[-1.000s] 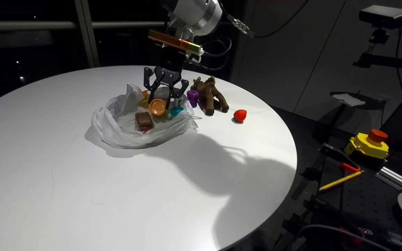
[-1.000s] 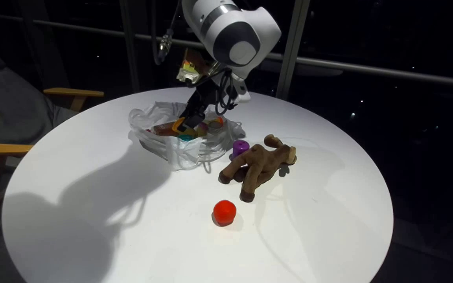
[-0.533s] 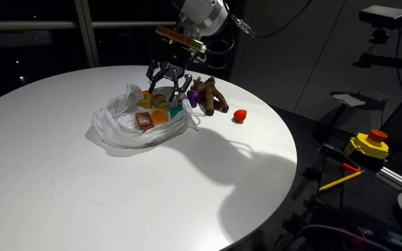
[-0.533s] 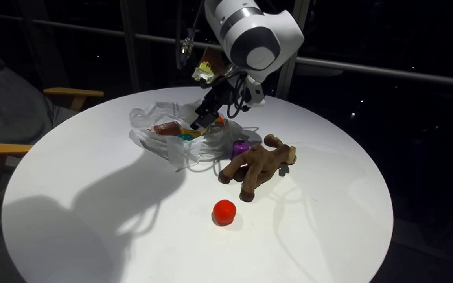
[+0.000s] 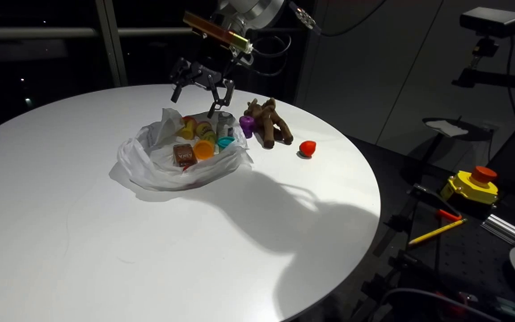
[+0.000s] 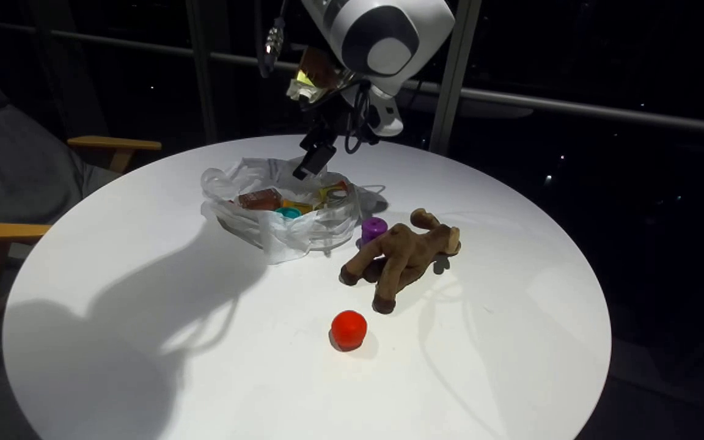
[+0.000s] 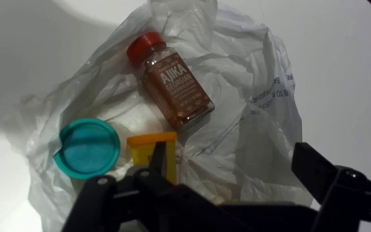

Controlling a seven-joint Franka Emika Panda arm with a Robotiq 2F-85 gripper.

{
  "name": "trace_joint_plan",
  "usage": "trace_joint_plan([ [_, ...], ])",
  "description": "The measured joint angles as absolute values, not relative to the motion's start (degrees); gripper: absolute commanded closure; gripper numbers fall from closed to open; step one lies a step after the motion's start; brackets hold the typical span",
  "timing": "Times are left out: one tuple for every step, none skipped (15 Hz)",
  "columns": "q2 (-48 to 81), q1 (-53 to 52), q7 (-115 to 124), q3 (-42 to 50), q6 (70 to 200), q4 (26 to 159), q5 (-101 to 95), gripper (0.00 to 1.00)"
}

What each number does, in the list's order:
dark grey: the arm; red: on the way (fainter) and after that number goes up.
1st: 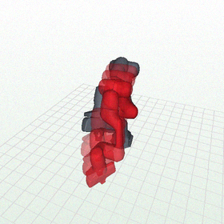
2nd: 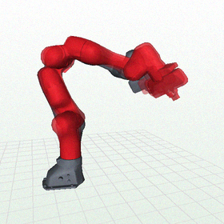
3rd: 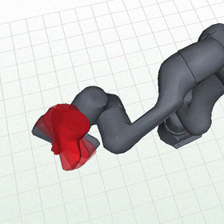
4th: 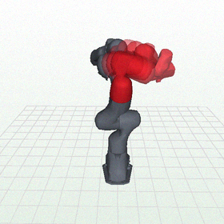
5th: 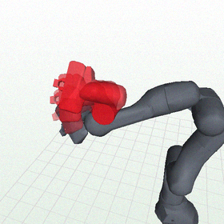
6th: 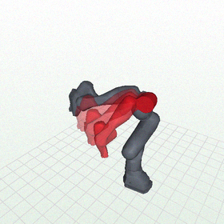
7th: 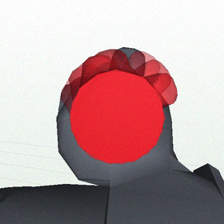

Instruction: Pick the bottles and objects on the table and put them in the plastic bag

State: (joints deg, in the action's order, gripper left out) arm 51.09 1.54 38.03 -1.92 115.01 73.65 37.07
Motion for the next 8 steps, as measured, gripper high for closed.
trace_joint_plan([
  [49.8, 0.3, 38.1, -1.1, 116.1, 74.6, 35.0, 0.00],
  [48.0, -0.9, 38.2, -0.3, 116.7, 76.3, 32.7, 0.00],
  [45.6, -2.0, 38.2, 0.4, 117.3, 78.5, 30.1, 0.00],
  [43.0, -2.9, 38.2, 1.0, 117.6, 81.0, 27.5, 0.00],
  [40.3, -3.7, 38.2, 1.6, 117.8, 83.6, 24.5, 0.00],
  [37.6, -4.4, 38.2, 2.2, 118.0, 86.3, 21.5, 0.00],
  [35.0, -4.9, 38.0, 2.8, 118.3, 89.0, 18.5, 0.00],
  [32.4, -5.3, 37.7, 3.4, 118.7, 91.9, 15.4, 0.00],
])
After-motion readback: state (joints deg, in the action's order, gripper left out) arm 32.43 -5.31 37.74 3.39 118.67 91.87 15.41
